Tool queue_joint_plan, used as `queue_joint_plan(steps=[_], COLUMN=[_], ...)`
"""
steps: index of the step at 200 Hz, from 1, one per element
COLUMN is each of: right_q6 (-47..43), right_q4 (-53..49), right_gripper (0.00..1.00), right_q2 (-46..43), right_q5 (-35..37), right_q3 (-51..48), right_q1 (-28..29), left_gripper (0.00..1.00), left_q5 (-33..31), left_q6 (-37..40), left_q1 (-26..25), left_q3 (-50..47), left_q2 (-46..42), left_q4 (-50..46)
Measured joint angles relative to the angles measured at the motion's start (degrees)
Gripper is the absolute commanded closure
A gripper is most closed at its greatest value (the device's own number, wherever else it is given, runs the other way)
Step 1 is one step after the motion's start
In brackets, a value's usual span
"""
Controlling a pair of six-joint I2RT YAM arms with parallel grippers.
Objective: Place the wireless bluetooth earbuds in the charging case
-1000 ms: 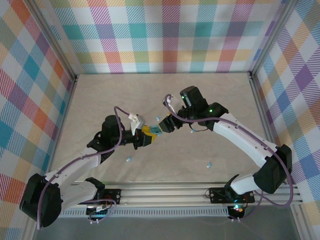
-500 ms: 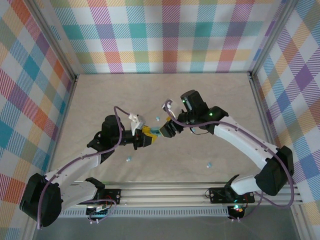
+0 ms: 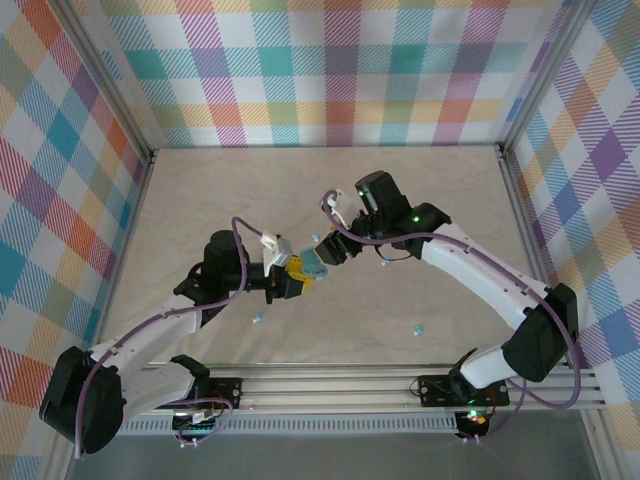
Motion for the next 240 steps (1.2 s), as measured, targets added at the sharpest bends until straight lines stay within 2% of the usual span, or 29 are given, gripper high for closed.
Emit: queue_joint_plan(steps=[38,96,155,240], right_q6=[2.2,3.9,5.4,6.9], right_q4=[-1.4,-4.1,-5.5,-7.0], right_gripper=[0.25,0.25,0.25,0.24], right_q2=[-0.1,-1.0,-1.7,-7.0], right_q5=[0.2,-1.4,-1.5,2.8], right_q3=[0.0,1.1,2.4,1.9], right_q1=[-0.3,-0.5,-0.5,-1.9], left_gripper=[0.82,0.83,0.84,0.84], left_q5=[1.9,4.2,4.9,5.9], left_q6=[1.3,-1.1,-4.0,-5.6], left_q1=[0.0,0.1,0.8,1.5], left_q3=[3.4,7.1,7.6,8.1], left_q2=[4.4,9.0,9.8,10.4], left_q4=[-2.4,-1.7,-0.1,0.7])
